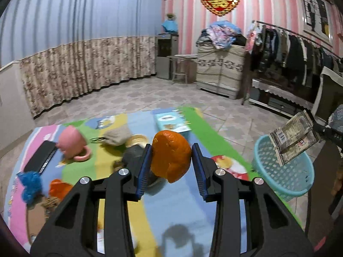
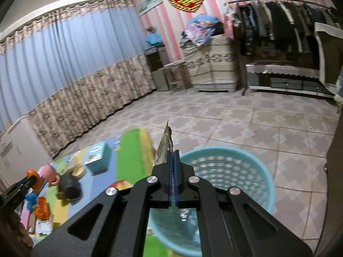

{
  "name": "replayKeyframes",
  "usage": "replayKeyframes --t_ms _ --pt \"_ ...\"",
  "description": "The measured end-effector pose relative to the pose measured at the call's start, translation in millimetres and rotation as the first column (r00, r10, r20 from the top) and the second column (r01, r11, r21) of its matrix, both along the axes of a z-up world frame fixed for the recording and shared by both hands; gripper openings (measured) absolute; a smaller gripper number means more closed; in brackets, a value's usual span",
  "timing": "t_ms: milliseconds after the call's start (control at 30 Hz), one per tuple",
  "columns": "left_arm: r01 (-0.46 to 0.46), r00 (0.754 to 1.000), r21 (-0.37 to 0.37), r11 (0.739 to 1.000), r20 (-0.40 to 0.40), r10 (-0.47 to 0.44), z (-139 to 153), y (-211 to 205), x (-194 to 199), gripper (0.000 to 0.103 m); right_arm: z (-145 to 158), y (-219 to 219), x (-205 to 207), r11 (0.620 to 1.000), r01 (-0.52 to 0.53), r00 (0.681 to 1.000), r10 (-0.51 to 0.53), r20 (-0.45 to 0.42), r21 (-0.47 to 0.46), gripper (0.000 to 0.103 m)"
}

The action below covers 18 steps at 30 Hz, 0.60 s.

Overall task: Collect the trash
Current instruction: 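Carry the tangerine and wrapper in both tools over the blue basket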

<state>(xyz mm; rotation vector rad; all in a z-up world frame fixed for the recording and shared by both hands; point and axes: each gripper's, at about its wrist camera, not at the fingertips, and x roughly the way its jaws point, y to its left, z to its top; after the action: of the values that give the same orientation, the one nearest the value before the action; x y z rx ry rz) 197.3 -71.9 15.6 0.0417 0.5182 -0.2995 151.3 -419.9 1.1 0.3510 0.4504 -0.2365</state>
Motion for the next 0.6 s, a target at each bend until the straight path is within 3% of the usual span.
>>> replayKeyframes --t_ms 300,600 --pt "0.147 0.988 -0.038 0.988 -0.038 -0.148 -18.3 -101.8 9.1 0.037 -15.7 -39.9 -7.2 0.993 0.106 0.992 -0.11 -0.069 -0.057 0.001" --pt "0.267 0.961 -0.043 0.963 -0.061 -0.269 -41.2 -182.7 11.4 0.037 -36.3 -70.4 -17.3 0.99 0.14 0.986 -0.141 -0.094 -0.017 0.001"
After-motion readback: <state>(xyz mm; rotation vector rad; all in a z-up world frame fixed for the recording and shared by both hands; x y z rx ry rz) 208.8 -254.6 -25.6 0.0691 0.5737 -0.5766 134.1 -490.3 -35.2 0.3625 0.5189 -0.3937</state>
